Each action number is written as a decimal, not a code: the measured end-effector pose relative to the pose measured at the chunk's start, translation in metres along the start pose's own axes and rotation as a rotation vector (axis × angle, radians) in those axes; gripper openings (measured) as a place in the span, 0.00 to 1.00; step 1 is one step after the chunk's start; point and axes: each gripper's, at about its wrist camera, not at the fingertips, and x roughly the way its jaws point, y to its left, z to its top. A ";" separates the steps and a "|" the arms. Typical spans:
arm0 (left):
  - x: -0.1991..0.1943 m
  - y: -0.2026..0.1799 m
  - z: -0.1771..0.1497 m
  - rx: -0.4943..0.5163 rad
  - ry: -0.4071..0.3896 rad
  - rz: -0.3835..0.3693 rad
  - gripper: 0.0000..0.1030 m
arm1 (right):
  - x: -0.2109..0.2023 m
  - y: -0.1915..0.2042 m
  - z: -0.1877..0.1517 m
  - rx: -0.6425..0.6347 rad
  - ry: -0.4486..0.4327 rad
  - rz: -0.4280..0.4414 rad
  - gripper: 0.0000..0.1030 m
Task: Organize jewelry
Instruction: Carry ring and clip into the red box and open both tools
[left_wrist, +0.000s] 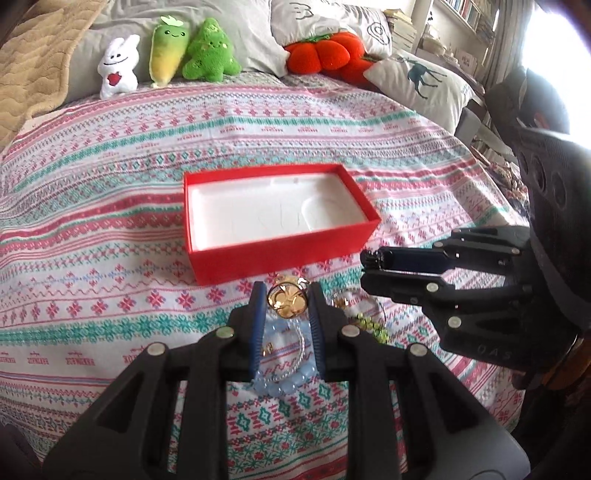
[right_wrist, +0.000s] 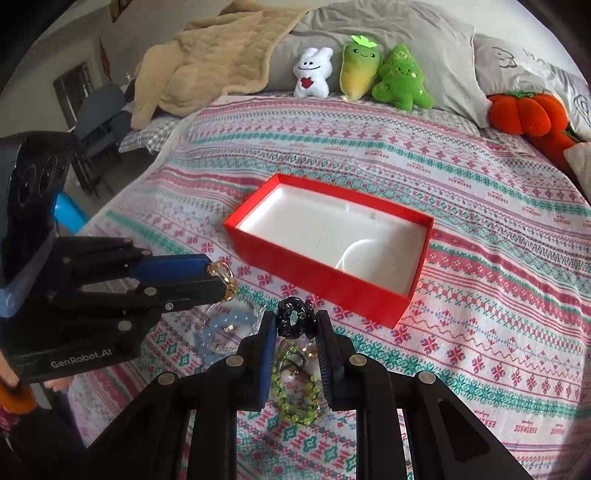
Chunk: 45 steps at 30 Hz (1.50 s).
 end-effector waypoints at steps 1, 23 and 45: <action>0.000 0.000 0.004 -0.005 -0.005 0.007 0.24 | -0.001 -0.001 0.003 0.003 -0.006 -0.005 0.21; 0.056 0.018 0.042 -0.130 0.006 0.136 0.24 | 0.037 -0.060 0.043 0.213 0.028 -0.058 0.22; 0.016 0.033 0.014 -0.134 0.050 0.177 0.77 | -0.017 -0.076 0.026 0.274 -0.015 -0.072 0.63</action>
